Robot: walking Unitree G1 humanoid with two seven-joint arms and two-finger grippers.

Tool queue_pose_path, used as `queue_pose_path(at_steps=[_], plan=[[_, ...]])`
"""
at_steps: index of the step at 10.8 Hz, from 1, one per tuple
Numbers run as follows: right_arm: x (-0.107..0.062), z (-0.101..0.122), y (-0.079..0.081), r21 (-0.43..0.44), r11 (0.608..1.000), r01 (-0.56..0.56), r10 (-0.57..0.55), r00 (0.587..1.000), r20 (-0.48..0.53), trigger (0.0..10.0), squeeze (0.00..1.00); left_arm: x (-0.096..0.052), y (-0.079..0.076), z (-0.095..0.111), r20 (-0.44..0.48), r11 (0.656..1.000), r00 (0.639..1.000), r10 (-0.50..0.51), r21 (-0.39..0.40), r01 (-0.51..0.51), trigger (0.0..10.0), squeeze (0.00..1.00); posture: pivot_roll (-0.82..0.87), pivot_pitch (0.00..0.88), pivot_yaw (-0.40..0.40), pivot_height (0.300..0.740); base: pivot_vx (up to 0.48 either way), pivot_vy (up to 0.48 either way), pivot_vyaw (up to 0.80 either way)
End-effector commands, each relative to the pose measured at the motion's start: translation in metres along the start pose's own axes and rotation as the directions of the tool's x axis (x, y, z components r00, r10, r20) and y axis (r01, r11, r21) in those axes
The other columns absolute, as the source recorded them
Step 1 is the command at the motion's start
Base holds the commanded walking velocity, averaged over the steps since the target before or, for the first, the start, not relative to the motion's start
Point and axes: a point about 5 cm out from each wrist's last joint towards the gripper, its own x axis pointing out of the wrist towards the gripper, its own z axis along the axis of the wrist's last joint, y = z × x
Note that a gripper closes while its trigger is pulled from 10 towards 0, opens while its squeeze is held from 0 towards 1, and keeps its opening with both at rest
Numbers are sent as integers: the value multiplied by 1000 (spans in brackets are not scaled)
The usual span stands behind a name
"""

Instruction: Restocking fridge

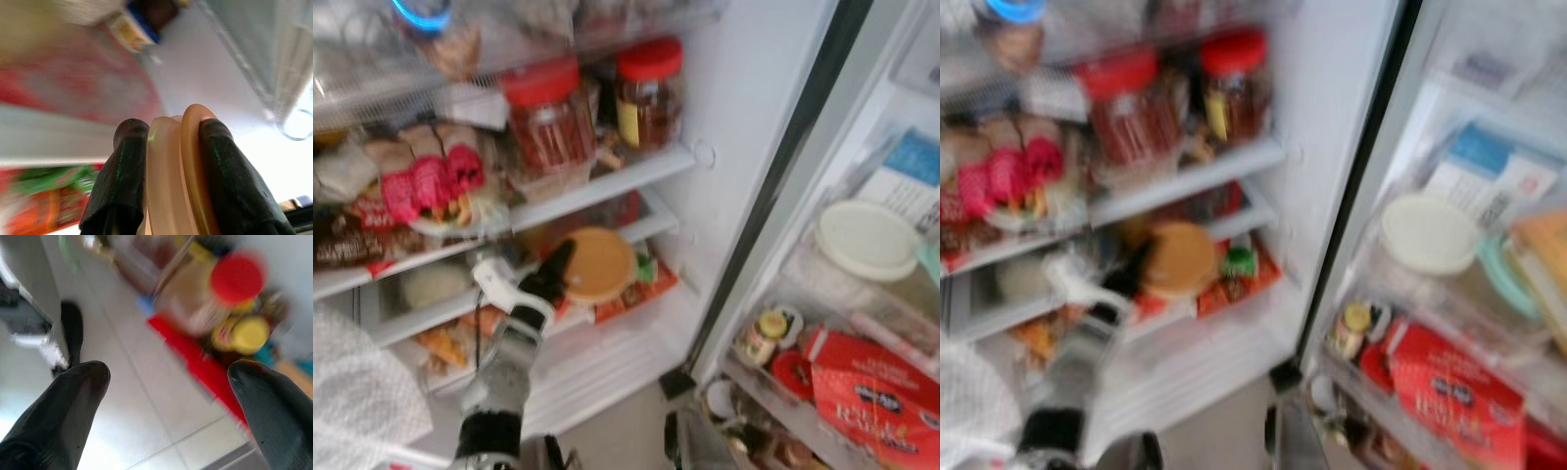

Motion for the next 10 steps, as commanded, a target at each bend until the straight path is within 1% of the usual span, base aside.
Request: queue_pose_path(at_steps=[1, 2, 5, 8, 10], plan=[[-2, -11, 4, 11, 1000, -10, 10, 999, -36, 10000, 0, -4, 6, 11, 32, 1000, 999, 14, 9, -14, 10000, 0, -240, 111, -5, 616, 251, 0, 0], [-2, -11, 4, 12, 1000, -10, 10, 999, -36, 10000, 0, -4, 6, 13, 42, 1000, 999, 18, -4, -18, 10000, 0, -240, 113, -5, 616, 247, 0, 0], [-3, -11, 4, 14, 1000, -10, 11, 999, -36, 10000, 0, 0, 7, 17, 96, 997, 994, 60, -54, -55, 10000, 0, -241, 119, -7, 616, 0, 0, 0], [-3, -11, 4, 12, 1000, -10, 10, 999, -36, 10000, 0, 9, 9, 29, 183, 993, 976, 117, -33, -112, 10000, 0, -241, 124, -11, 616, 0, 0, 0], [-3, -11, 4, 9, 1000, -11, 12, 999, -36, 10000, 0, 17, 14, 36, 233, 984, 956, 179, -20, -179, 10000, 0, -242, 123, -14, 616, 0, 0, 0]])
